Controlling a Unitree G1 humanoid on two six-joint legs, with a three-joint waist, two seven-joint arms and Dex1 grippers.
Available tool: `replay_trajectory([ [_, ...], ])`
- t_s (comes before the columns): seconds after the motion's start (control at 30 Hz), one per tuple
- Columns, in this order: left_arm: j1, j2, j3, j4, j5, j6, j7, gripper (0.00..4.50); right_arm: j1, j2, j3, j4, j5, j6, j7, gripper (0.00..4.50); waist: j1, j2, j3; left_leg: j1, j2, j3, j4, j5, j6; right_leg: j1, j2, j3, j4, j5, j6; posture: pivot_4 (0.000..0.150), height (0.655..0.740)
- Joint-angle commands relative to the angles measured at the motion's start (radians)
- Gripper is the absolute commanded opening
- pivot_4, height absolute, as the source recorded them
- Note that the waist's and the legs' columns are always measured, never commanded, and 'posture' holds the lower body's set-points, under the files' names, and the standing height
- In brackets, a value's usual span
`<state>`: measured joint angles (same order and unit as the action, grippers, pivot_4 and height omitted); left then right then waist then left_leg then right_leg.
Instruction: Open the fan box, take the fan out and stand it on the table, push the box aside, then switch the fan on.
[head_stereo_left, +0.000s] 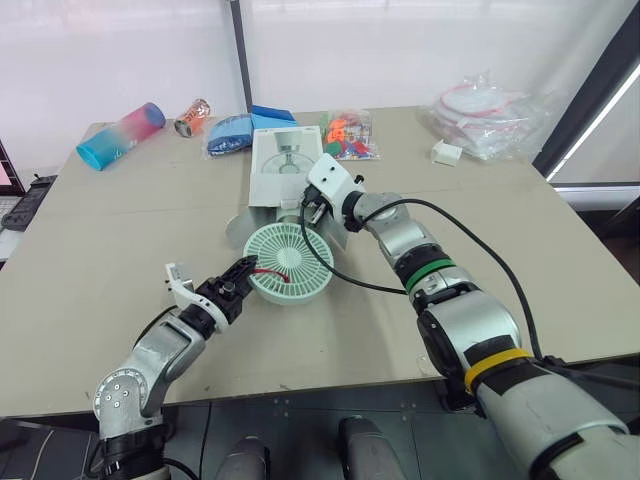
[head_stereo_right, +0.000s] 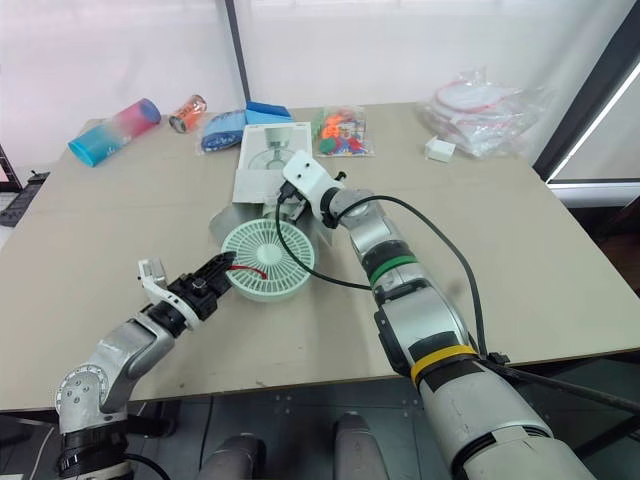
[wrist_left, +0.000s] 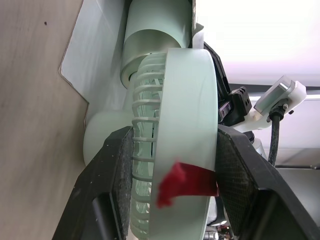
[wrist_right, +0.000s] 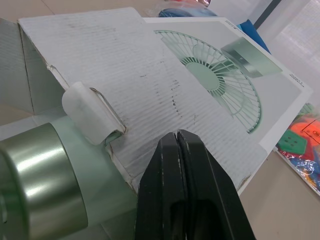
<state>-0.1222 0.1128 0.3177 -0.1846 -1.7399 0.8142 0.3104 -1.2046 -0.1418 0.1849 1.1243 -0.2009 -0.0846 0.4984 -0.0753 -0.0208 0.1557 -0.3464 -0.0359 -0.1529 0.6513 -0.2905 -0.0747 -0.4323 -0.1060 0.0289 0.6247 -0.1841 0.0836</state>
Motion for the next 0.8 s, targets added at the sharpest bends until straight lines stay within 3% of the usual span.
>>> replay_trajectory([
  [0.03,0.005,0.043,-0.033,0.028,0.032,0.011,0.026,2.87,-0.03,0.009,-0.014,0.0,0.014,-0.004,0.014,0.0,0.0,0.0,0.0,0.001,0.0,0.0,0.0,0.0,0.0,0.001,0.0,0.0,0.0,0.0,0.0,0.15,0.74],
  [0.1,-0.005,0.052,-0.045,0.031,0.031,0.018,0.01,3.11,-0.033,0.009,-0.017,-0.009,0.024,-0.01,0.039,0.0,0.0,0.0,0.0,0.002,0.0,0.0,-0.001,0.0,0.0,0.003,0.0,0.0,-0.001,0.0,0.0,0.15,0.74],
  [0.13,-0.006,0.06,-0.051,0.03,0.029,0.026,0.0,3.66,-0.035,0.007,-0.024,-0.013,0.034,-0.004,0.056,0.25,0.0,0.0,0.0,0.006,0.0,0.0,-0.003,-0.001,0.001,0.007,0.0,0.0,-0.003,0.0,0.0,0.15,0.74],
  [0.2,-0.005,0.081,-0.061,0.034,0.021,0.044,-0.011,4.36,-0.038,0.001,-0.035,-0.021,0.051,0.005,0.079,0.79,0.0,0.0,0.0,0.006,0.0,0.0,-0.004,-0.001,0.001,0.007,0.001,0.0,-0.004,0.0,0.0,0.15,0.74],
  [0.3,0.022,0.126,-0.074,0.022,0.011,0.087,-0.049,4.5,-0.041,-0.01,-0.071,-0.063,0.087,0.018,0.079,1.69,0.0,0.0,0.0,0.006,0.0,0.0,-0.005,0.0,0.001,0.007,0.001,0.0,-0.005,0.0,0.0,0.15,0.74],
  [0.43,0.083,0.206,-0.075,-0.026,-0.023,0.138,-0.128,4.5,0.005,-0.041,-0.116,-0.234,0.173,0.086,0.185,3.34,-0.001,0.001,0.001,0.006,0.001,0.0,-0.008,0.0,0.001,0.006,0.001,0.0,-0.006,-0.001,0.0,0.15,0.74],
  [0.63,0.193,0.364,-0.072,-0.08,0.012,0.221,-0.297,4.5,0.186,-0.142,-0.152,-0.658,0.31,0.28,0.334,3.34,0.002,0.002,0.002,0.006,0.001,-0.001,-0.01,-0.001,0.002,0.006,0.001,-0.001,-0.006,-0.002,0.0,0.15,0.74],
  [0.8,0.229,0.427,-0.084,-0.07,0.089,0.229,-0.39,4.5,0.27,-0.186,-0.138,-0.8,0.331,0.357,0.337,3.34,0.002,0.006,0.004,0.007,0.002,0.0,-0.01,-0.003,0.006,0.006,0.001,0.0,-0.006,-0.002,-0.001,0.15,0.74],
])
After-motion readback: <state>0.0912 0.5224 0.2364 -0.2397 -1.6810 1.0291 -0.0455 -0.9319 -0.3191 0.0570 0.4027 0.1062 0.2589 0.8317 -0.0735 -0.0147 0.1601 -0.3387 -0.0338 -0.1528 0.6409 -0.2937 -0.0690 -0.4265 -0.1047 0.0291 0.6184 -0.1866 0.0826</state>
